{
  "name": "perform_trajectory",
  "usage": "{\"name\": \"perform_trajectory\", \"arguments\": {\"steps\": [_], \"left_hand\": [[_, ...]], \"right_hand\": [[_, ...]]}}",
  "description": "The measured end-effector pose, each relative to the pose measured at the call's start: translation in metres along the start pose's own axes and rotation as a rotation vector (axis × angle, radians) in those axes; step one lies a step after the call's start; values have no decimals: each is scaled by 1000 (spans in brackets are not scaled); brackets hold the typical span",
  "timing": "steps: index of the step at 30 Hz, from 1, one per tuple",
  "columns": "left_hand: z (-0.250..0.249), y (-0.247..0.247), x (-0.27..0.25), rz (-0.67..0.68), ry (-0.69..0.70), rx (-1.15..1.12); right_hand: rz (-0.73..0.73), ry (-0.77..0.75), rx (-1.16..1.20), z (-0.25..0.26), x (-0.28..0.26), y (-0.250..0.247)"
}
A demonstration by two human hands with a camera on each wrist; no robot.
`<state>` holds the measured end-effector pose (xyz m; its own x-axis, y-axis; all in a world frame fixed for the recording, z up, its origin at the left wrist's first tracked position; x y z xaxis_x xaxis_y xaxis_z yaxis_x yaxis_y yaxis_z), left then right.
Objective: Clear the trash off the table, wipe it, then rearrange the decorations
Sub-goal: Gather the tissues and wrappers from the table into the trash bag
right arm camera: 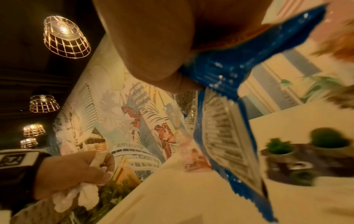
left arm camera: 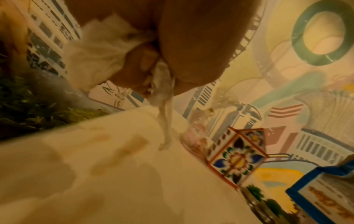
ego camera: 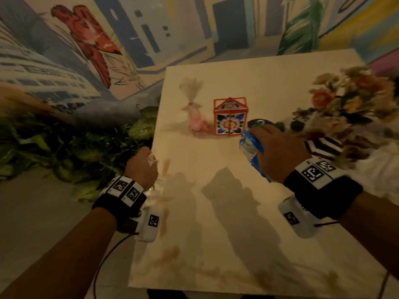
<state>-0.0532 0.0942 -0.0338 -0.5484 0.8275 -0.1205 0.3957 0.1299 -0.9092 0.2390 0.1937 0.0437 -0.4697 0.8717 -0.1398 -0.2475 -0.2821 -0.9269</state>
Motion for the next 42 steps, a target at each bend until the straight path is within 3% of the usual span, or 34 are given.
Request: {"name": "perform_trajectory", "arguments": {"steps": [6, 11, 17, 25, 29, 33, 42], "left_hand": [[117, -14, 51, 60, -41, -36], [197, -16, 95, 241, -4, 121], [267, -8, 125, 376, -23, 113], [312, 38, 131, 501, -138, 9], [336, 69, 137, 542, -158, -14], [378, 100, 144, 456, -282, -81], [432, 196, 157, 519, -267, -15]], "right_hand": [[90, -24, 60, 123, 34, 58], [183, -3, 130, 220, 67, 110], [293, 70, 176, 292, 102, 178], [435, 217, 302, 321, 134, 279], [474, 370, 390, 313, 151, 336], [467, 487, 445, 301, 162, 392], [592, 532, 313, 275, 187, 508]]}}
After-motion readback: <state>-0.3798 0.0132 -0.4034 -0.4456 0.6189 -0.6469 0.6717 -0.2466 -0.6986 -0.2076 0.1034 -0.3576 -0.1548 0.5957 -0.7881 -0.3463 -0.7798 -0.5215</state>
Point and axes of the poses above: each hand's wrist, its own x-axis towards the middle knuckle, its own y-axis out of the palm, z = x × y, the point moved 8 cm from there along x, towards the middle knuckle, and after that the axes turned 4 degrees about y, right-handed, at the moved point
